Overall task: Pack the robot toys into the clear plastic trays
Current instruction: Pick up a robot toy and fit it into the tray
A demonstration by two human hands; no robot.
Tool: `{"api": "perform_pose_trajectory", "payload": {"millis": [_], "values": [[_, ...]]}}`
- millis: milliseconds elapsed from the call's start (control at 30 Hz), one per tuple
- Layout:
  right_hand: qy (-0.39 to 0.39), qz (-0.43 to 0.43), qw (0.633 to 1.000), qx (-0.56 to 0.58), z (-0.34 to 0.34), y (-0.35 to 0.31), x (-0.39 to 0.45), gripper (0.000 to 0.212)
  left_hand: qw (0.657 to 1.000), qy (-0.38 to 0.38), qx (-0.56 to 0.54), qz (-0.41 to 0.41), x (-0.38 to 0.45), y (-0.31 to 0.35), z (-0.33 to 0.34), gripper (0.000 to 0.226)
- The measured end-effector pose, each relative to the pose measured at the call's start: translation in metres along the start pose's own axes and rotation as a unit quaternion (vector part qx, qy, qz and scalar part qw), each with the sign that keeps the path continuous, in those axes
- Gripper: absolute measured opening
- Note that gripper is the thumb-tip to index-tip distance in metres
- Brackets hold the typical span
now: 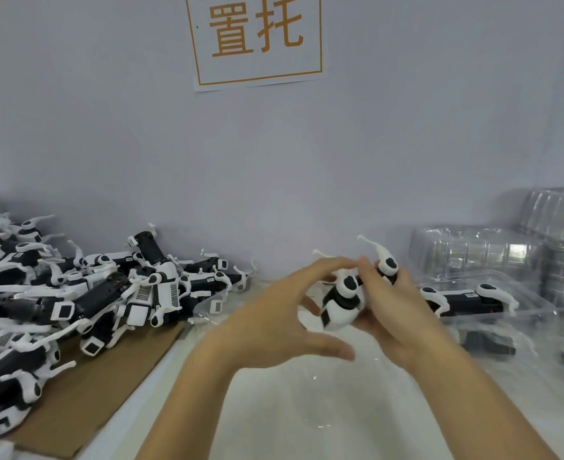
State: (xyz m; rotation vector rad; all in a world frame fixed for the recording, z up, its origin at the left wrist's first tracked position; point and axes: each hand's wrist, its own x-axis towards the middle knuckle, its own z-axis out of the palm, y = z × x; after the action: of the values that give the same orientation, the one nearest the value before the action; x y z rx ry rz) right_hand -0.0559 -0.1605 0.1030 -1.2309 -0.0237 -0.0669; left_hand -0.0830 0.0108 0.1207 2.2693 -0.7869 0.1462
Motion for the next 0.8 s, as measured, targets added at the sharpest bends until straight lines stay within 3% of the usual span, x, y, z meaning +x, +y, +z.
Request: {"api": "perform_pose_trajectory", "payload": {"millis": [100, 167, 233, 267, 300, 367, 400, 500, 600, 733, 800], "values": [[-0.059, 0.052, 0.996, 0.046, 0.01, -0.001, -0.006, 0.036, 0.989, 0.137, -0.01, 0.05, 0.011, -0.005, 0.017, 0.055], [-0.074, 0.05, 0.996, 0.03, 0.01, -0.007, -0.01, 0.031, 0.971, 0.24, -0.011, 0.013, 0.013, -0.012, 0.016, 0.04], [-0.054, -0.016, 0.993, -0.101, 0.001, -0.014, -0.012, 0.032, 0.945, 0.311, -0.092, -0.045, 0.012, -0.017, 0.008, 0.023], [-0.055, -0.079, 0.971, -0.217, -0.005, -0.016, -0.011, 0.045, 0.931, 0.334, -0.135, -0.057, 0.012, -0.019, 0.004, 0.014], [-0.074, -0.144, 0.927, -0.337, -0.009, -0.017, -0.012, 0.059, 0.921, 0.349, -0.157, -0.066, 0.011, -0.019, 0.001, 0.012], [-0.139, -0.225, 0.836, -0.482, -0.009, -0.014, -0.016, 0.076, 0.915, 0.34, -0.195, -0.09, 0.011, -0.019, 0.001, 0.026], [-0.159, -0.246, 0.82, -0.492, -0.006, -0.01, -0.016, 0.076, 0.91, 0.329, -0.231, -0.106, 0.012, -0.017, 0.002, 0.035], [-0.095, -0.327, 0.792, -0.507, -0.005, -0.001, -0.009, 0.054, 0.891, 0.289, -0.321, -0.137, 0.014, -0.012, 0.007, 0.054], [-0.039, -0.332, 0.773, -0.539, -0.018, -0.001, -0.002, 0.04, 0.887, 0.243, -0.37, -0.131, 0.019, -0.007, 0.013, 0.056], [0.026, -0.285, 0.757, -0.588, -0.039, 0.001, 0.006, 0.023, 0.845, 0.347, -0.389, -0.12, 0.023, -0.017, 0.025, 0.014], [0.06, -0.278, 0.761, -0.584, -0.043, -0.001, 0.008, 0.02, 0.901, 0.352, -0.227, -0.109, 0.016, -0.038, 0.029, 0.039]]}}
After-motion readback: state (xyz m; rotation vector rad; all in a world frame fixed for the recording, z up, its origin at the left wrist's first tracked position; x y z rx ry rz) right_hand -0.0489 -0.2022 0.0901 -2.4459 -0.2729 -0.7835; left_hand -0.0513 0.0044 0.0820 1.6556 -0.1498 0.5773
